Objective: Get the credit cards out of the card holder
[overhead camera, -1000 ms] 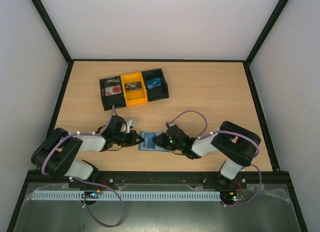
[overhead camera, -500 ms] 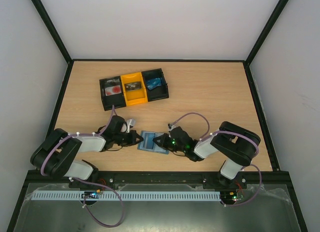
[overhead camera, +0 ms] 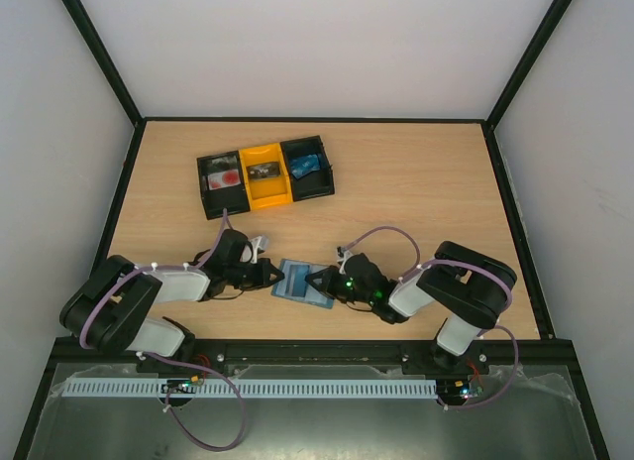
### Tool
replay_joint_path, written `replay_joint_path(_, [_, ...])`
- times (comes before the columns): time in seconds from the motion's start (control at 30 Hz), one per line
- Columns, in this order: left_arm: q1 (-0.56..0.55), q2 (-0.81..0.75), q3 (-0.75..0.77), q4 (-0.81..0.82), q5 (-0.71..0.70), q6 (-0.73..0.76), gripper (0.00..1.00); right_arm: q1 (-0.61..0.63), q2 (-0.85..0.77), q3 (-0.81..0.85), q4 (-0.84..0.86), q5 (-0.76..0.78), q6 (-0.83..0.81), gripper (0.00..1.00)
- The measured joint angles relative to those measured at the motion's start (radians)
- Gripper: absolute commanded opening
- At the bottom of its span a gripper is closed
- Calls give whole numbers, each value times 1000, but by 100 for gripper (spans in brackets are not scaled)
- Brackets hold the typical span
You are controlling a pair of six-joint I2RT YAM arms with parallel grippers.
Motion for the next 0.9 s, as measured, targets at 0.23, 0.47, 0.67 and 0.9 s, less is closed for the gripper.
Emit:
replay_joint_path(0.23, [0,0,0,2,-4,-11,3,-2,14,-10,38,-14,18,2])
replay_joint_path(0.47, [-2,0,-7,19,-11,-31,3,-7,85,-53,171,-30,60,4])
replay_joint_path(0.67, [-8,-3,-12,29,-22,-48,3,-8,115,-68,251,-47,91,2])
replay_joint_path(0.9, [-27,-10,-24,45,-40,-76,3,-8,116,-74,272,-48,101,7])
